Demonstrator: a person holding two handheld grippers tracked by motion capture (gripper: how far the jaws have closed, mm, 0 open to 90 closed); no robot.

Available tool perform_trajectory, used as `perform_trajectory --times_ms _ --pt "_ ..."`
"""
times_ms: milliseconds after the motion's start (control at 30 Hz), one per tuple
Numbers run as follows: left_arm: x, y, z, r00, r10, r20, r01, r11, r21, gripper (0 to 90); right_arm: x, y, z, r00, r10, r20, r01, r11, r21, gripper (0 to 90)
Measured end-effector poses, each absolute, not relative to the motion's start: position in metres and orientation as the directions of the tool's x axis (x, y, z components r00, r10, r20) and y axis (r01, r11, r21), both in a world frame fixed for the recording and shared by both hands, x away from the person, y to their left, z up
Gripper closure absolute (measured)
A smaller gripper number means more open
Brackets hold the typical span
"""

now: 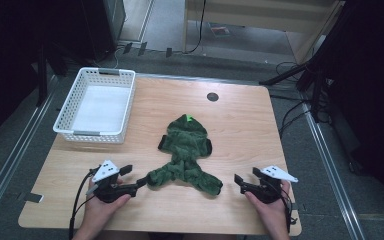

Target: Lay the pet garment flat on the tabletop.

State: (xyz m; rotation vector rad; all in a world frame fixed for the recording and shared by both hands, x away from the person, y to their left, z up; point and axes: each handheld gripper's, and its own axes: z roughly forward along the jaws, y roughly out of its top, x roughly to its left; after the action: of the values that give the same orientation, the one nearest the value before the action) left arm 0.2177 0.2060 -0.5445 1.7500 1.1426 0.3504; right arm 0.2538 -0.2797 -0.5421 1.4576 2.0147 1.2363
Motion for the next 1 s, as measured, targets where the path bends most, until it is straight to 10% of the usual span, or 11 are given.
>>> perform_trajectory --times_ms 500,1000 --pt "0.201 0.347 -0.543 0.219 0.94 -0.26 0.523 0.112 0.845 7.5 0.247 -0.325 -0.545 -0.299 0.936 0.184 0.569 0.02 0.822 0.0" --pt "0.204 0.37 -0.553 0.148 0.967 -0.206 0.536 0.097 0.839 7.5 0.242 -0.332 -0.546 -0.272 0.944 0.185 0.554 -0.004 0.832 0.0"
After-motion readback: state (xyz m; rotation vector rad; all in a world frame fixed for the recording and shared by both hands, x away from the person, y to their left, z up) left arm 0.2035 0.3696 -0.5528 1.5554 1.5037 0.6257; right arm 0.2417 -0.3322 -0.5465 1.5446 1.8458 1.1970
